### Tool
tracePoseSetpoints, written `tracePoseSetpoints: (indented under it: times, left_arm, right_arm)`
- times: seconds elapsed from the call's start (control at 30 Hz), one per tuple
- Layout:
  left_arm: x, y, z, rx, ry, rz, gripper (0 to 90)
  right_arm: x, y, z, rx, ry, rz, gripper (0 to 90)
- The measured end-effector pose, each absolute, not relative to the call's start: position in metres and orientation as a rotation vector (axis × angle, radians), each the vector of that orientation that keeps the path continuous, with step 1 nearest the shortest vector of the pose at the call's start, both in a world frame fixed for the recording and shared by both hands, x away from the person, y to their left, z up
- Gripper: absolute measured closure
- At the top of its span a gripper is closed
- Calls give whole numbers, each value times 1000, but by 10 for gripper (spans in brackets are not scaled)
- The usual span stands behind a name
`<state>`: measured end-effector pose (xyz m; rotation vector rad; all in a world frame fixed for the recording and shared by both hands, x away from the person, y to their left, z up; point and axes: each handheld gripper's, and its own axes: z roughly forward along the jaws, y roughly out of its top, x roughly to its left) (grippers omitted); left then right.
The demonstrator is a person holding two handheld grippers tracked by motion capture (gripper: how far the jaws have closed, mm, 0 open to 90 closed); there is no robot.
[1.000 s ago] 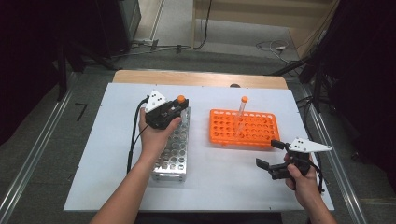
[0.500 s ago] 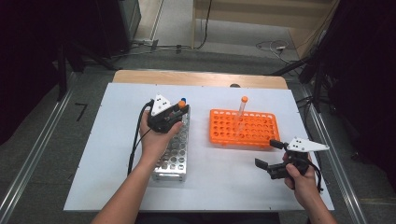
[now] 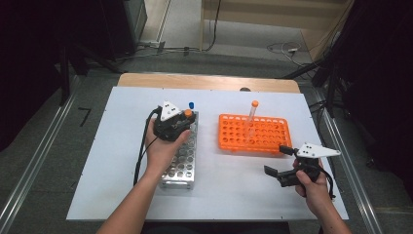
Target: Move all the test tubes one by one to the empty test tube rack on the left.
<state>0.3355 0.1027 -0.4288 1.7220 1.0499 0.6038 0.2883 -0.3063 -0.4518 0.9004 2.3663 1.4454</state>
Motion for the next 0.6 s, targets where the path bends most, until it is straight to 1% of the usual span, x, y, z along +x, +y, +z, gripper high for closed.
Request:
tracePoseSetpoints:
  times: [0.27,0.4,0.53,0.6]
  left_arm:
    - [341,99,-434,1761,1101,551,728]
    - [342,94,-433,1791,1088,563,724]
    - [347,90,-436,1852,1102,537,698]
    - [348,92,-436,1843,1113,506,687]
  right_arm:
    - [289,-306,-453,895,2376,1442,0]
    - [289,-306,-453,899,2381,1443,0]
    - [289,-305,-454,897,2386,1441,0]
    - [289,-304,-454,897,2388,1440,0]
